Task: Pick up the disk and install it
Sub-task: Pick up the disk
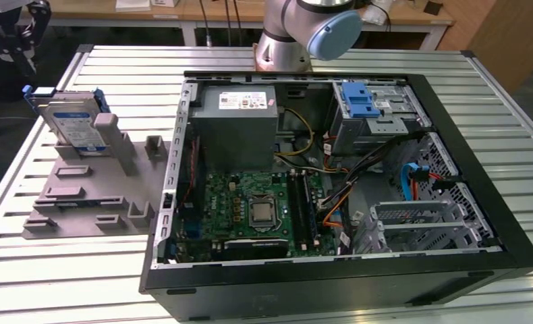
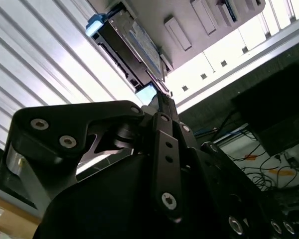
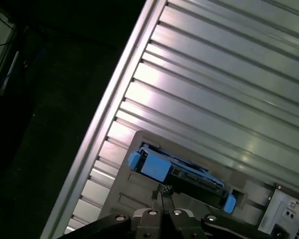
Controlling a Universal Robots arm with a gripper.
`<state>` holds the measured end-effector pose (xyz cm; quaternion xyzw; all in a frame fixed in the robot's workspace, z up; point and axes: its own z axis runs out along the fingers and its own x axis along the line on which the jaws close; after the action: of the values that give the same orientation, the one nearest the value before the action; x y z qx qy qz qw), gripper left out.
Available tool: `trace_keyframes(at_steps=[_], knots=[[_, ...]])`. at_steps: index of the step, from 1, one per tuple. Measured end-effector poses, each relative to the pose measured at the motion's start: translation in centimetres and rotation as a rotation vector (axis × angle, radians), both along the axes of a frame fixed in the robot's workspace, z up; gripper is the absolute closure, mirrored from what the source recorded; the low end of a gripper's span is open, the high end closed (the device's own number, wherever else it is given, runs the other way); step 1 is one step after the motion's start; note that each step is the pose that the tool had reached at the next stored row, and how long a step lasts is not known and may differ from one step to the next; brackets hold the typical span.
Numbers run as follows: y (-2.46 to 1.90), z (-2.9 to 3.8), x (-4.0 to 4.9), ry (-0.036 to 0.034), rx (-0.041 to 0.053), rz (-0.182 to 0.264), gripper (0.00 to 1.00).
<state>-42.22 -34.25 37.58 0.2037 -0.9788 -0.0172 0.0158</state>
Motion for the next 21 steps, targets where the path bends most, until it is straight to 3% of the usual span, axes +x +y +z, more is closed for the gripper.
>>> trace_keyframes(at_steps=[10, 11, 14, 16, 21], knots=[[0.00, -0.03, 0.00, -0.0021, 0.0001, 0.144, 0.89], [0.00, -0.05, 0.00, -0.0053, 0.0024, 0.149, 0.89], [0.00, -0.07, 0.00, -0.0149, 0.0263, 0.158, 0.89], [0.01, -0.13, 0.01, -0.0184, 0.0279, 0.182, 0.89], [0.00, -0.36, 0.00, -0.0185, 0.0286, 0.274, 0.89]])
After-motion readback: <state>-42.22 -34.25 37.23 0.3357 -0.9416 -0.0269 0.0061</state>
